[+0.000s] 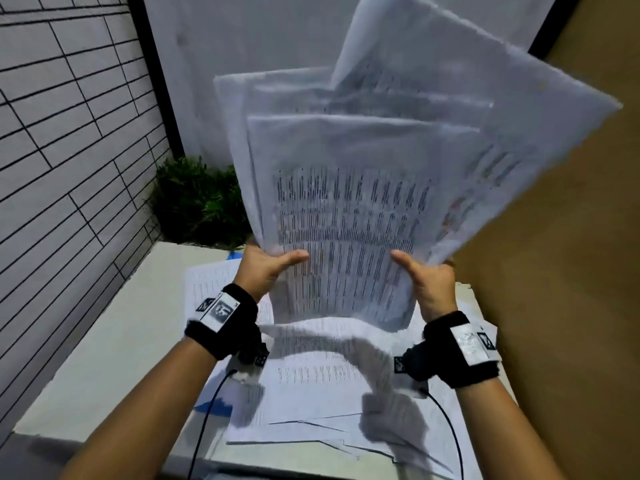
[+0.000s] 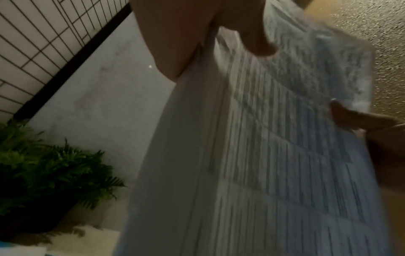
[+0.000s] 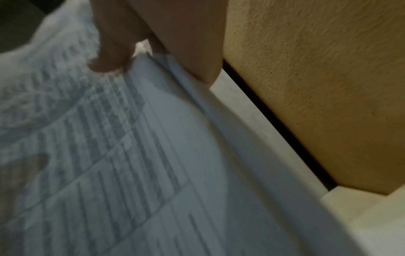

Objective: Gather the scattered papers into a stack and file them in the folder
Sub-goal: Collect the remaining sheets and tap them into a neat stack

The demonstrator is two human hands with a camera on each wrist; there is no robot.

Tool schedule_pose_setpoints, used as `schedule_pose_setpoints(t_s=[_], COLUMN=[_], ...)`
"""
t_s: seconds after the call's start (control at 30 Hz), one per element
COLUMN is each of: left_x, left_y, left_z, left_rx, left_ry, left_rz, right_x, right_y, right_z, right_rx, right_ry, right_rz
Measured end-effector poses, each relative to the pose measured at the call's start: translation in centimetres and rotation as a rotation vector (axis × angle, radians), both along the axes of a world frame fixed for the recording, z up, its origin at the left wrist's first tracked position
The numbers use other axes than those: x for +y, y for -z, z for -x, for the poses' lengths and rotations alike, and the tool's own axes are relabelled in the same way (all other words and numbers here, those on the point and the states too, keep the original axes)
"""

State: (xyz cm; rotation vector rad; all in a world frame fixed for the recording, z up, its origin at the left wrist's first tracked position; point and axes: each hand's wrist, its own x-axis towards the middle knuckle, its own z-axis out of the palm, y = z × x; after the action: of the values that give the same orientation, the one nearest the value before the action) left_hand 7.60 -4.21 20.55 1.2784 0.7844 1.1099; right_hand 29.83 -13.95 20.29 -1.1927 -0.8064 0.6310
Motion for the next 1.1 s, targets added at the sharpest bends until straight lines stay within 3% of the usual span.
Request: schedule_pose_setpoints(t_s=[0.17, 0.33, 0.53, 0.67, 0.77, 0.83, 0.97, 1.03, 1.1], left_x=[0.5, -0.1, 0.4, 0.0, -0.4, -0.5, -0.6, 0.2, 1.0], left_y=[1.2, 3.5, 2.6, 5.8, 6.7, 7.3, 9.8, 10.0, 9.3], left_z=[0.8, -0.2, -0.5, -0.2, -0.4, -0.3, 0.4, 1.0, 1.9], left_rx=[0.013, 0.134, 0.119, 0.255, 0.221, 0.231, 0.503, 0.577, 0.611], left_ry=[0.096, 0.199, 0.177, 0.230, 0.132, 0.125, 0.236, 0.134, 0.015], left_rz=[-0.055, 0.021, 0.011, 0.106, 0.182, 0.192, 0.131, 0.088, 0.089], right_x=[-0.2, -0.5, -0.8, -1.3, -1.1, -1.0, -1.3, -2.7, -5.0], right_y=[1.4, 3.0, 2.5, 5.9, 6.3, 6.5, 9.3, 11.1, 12.9], right_z=[-0.5, -0.2, -0.5, 0.6, 1.5, 2.0, 1.8, -0.8, -4.8], right_rx=[-0.027, -0.051, 0.004, -0.040, 0.010, 0.021, -0.134, -0.129, -0.104], right_ry=[-0.119, -0.203, -0.210, -0.207, -0.079, -0.101, -0.269, -0.124, 0.136], right_rz=[0.076, 0.179, 0.185, 0.454, 0.432, 0.437, 0.719, 0.845, 1.022])
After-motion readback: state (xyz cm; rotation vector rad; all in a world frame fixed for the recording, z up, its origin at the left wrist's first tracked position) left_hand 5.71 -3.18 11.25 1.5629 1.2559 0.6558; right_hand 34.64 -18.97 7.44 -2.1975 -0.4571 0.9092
